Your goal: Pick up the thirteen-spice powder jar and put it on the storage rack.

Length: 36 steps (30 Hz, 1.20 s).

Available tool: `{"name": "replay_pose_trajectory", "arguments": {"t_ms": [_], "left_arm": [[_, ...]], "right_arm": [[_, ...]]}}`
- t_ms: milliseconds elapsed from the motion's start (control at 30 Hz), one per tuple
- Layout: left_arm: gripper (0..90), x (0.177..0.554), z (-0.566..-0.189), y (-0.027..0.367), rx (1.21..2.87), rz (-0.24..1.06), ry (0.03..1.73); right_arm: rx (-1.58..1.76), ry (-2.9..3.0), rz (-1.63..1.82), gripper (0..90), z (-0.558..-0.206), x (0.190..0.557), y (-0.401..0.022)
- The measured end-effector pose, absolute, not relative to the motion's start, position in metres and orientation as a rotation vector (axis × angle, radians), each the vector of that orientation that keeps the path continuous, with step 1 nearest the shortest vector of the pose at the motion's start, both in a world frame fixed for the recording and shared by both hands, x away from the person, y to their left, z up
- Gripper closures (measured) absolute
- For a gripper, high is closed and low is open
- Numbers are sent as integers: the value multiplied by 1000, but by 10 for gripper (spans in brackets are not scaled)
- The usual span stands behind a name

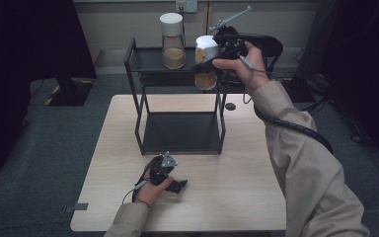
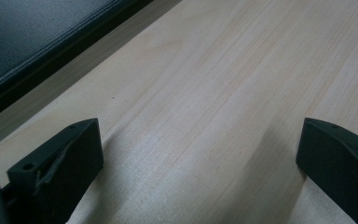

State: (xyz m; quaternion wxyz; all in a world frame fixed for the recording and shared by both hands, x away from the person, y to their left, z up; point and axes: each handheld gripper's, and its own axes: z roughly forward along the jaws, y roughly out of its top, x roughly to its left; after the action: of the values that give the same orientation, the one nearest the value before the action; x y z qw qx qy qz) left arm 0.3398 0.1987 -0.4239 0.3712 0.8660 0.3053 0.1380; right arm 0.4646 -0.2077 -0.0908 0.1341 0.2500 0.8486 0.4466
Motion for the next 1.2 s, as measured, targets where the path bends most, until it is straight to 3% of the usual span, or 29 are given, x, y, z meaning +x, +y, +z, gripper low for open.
{"name": "replay_pose_trajectory", "arguments": {"t_ms": [667,1200], "left_arm": [[0,339,-424,199,2220,356,784],[0,339,-424,199,2220,356,784]], "right_arm": [[772,2400,1255,304,-57,484,-192],[852,2347,1236,303,-69,514,-184]]}}
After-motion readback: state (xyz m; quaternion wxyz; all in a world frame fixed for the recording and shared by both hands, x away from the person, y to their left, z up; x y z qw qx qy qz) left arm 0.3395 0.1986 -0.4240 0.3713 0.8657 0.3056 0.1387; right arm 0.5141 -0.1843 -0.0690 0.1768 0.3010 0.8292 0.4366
